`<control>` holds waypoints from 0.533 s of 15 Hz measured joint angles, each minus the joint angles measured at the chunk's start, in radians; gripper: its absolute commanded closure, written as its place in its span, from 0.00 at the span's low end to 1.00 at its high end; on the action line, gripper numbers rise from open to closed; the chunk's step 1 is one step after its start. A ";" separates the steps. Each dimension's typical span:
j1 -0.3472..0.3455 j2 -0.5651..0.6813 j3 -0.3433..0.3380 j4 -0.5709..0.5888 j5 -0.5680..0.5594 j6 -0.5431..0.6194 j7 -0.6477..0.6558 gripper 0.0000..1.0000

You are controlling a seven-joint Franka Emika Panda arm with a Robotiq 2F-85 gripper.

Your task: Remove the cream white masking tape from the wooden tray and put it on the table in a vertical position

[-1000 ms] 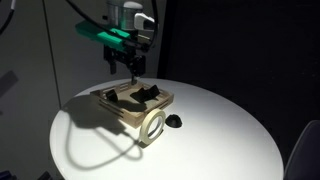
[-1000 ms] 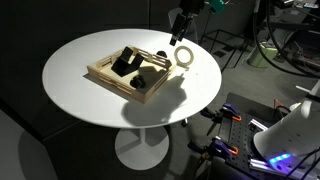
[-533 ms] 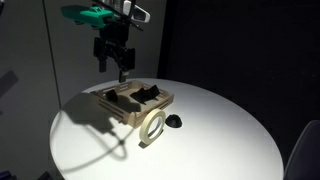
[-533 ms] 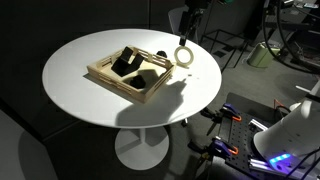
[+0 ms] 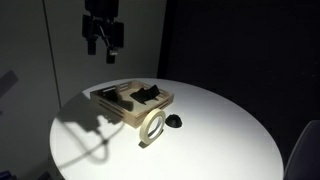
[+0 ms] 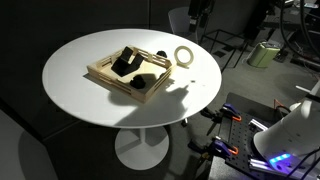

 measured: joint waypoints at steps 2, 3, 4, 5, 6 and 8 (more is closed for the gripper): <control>-0.004 -0.017 0.010 0.000 -0.027 0.003 0.036 0.00; -0.006 -0.021 0.016 -0.001 -0.041 0.008 0.054 0.00; -0.008 -0.021 0.021 -0.002 -0.051 0.015 0.070 0.00; -0.009 -0.021 0.026 -0.004 -0.059 0.026 0.085 0.00; -0.012 -0.021 0.031 -0.008 -0.068 0.039 0.099 0.00; -0.014 -0.021 0.036 -0.016 -0.080 0.071 0.120 0.00</control>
